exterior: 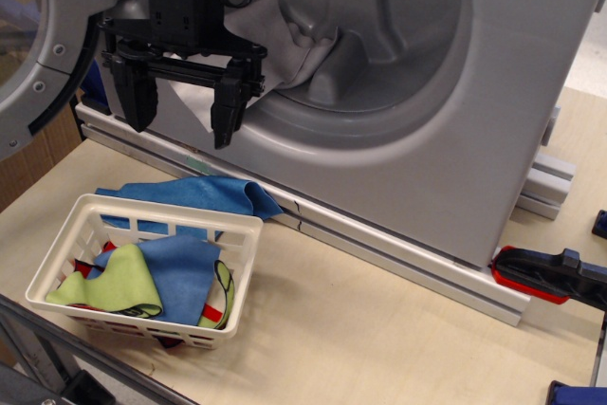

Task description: Take clothes out of laundry machine

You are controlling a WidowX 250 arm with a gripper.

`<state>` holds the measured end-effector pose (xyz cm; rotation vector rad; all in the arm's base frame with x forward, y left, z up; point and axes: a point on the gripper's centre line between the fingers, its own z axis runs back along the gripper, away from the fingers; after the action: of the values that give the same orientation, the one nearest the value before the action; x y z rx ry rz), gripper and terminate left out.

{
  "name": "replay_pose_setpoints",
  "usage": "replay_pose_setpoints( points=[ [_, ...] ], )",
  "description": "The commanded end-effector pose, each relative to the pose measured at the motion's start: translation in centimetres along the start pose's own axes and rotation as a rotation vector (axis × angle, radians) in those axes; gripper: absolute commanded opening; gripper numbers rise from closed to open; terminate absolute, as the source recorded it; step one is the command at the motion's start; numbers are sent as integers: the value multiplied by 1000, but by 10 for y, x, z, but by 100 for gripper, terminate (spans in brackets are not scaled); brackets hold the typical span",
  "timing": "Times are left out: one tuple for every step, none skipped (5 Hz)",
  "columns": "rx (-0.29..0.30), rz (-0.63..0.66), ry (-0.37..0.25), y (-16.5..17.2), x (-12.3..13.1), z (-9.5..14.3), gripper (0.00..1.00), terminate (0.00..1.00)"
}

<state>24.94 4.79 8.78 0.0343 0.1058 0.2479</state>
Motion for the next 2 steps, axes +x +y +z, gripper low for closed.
replay_pose_setpoints(
  points=[
    [0,0,0,0,0,0,100,0],
    [75,-122,-63,7,4,-2,100,0]
  ],
)
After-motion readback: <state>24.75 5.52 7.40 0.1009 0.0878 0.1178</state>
